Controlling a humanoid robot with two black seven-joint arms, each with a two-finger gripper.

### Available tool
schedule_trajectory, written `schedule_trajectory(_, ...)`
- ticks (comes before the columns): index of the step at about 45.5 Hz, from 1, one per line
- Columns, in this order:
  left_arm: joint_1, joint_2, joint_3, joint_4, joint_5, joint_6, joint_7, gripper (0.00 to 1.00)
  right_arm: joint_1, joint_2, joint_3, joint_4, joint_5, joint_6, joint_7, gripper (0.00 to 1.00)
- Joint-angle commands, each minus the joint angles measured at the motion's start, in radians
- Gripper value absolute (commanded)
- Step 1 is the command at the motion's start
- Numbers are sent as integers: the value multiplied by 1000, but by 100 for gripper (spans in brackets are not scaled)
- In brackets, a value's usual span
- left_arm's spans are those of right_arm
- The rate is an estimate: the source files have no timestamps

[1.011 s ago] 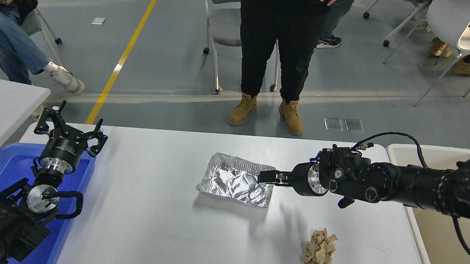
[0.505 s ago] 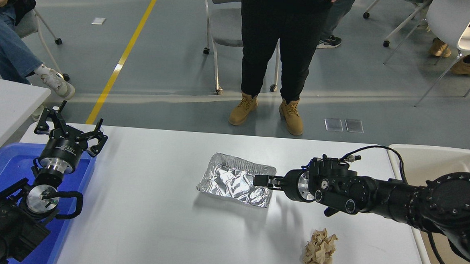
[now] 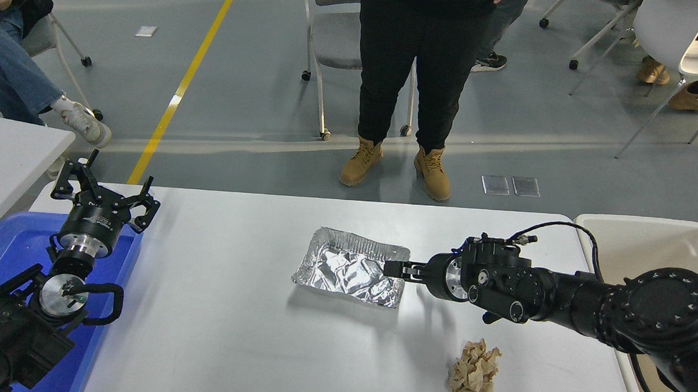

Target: Clean the table surface

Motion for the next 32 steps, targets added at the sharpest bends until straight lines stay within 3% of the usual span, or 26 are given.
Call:
schedule_trajectory(1,0,0,0,-1,0,0,0,100,-18,2,-8,-15,-4,0,0,85)
schedule_trajectory(21,0,0,0,1,0,0,0,100,-26,2,-5,-15,-3,-26,3,83)
schedule_trajectory(32,0,0,0,1,0,0,0,100,-33,2,-10,-13,-10,-25,9,75)
